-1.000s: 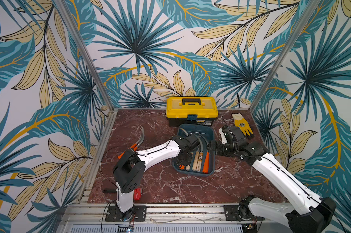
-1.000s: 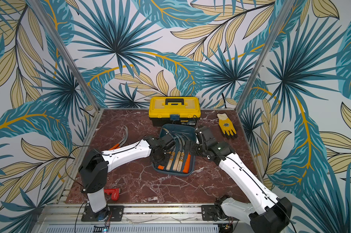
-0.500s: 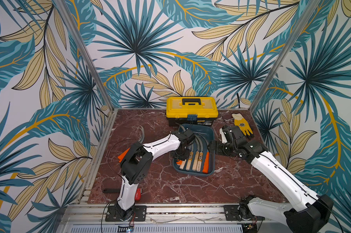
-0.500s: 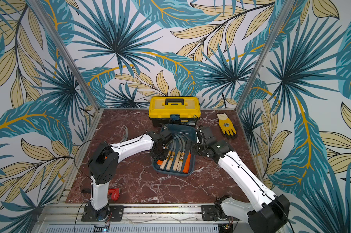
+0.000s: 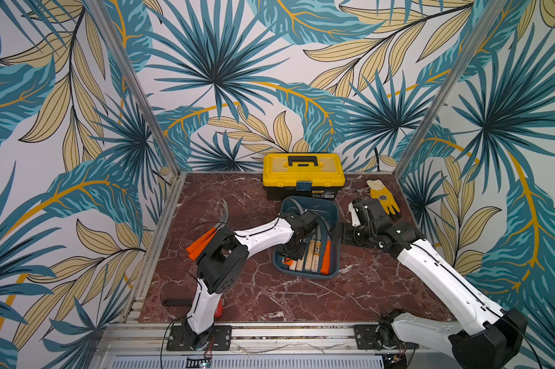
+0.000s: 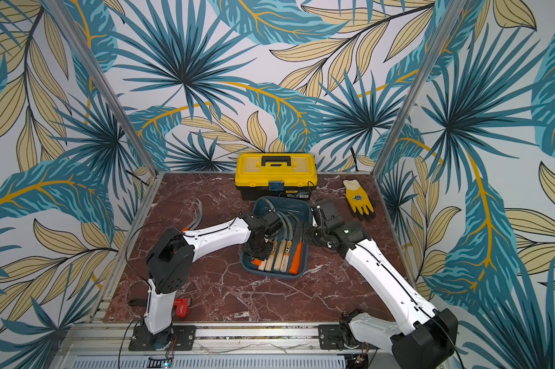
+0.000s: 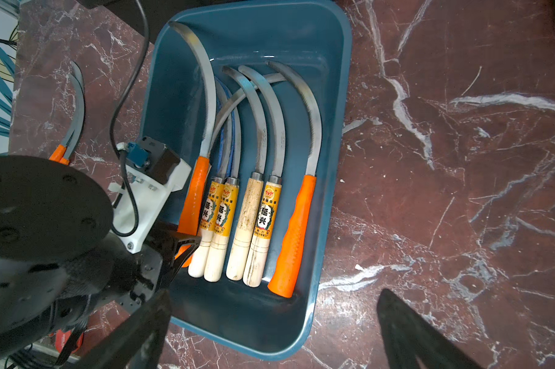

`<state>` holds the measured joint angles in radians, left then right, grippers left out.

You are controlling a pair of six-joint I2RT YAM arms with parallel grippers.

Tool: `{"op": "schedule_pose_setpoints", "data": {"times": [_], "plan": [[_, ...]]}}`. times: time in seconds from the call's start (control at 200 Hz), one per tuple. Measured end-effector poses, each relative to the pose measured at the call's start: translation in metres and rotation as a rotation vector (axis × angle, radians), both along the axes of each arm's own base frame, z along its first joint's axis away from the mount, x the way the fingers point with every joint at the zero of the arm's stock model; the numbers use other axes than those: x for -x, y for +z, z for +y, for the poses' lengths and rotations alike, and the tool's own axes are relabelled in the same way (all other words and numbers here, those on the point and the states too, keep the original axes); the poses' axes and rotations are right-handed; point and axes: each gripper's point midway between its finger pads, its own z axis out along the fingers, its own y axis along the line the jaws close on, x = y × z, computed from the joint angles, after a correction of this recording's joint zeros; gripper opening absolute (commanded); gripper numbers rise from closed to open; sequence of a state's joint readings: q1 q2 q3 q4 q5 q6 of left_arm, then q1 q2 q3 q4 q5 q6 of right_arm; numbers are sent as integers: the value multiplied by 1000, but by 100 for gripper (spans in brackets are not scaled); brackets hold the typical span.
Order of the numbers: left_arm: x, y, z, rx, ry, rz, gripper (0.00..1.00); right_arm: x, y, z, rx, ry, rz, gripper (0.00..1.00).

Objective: Put small sickles into storage boxes
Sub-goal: Place the sickle in the storage box.

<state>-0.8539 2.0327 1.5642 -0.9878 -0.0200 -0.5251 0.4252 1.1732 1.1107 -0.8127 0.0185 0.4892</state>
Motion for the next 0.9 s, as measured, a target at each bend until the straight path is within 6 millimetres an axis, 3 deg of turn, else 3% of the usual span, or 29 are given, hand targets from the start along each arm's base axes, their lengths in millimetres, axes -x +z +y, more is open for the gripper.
{"op": "schedule_pose_setpoints", "data": {"times": [0.335, 0.611, 0.901], "plan": [[1, 1, -1, 4, -3, 2, 0, 0, 0, 0, 0, -1, 0, 100], [13, 3, -3, 12, -24, 16, 0, 1, -2, 0, -9, -13, 7, 100], [19, 5, 1, 11, -27, 23, 28, 4, -1, -1, -28, -26, 4, 100]]}}
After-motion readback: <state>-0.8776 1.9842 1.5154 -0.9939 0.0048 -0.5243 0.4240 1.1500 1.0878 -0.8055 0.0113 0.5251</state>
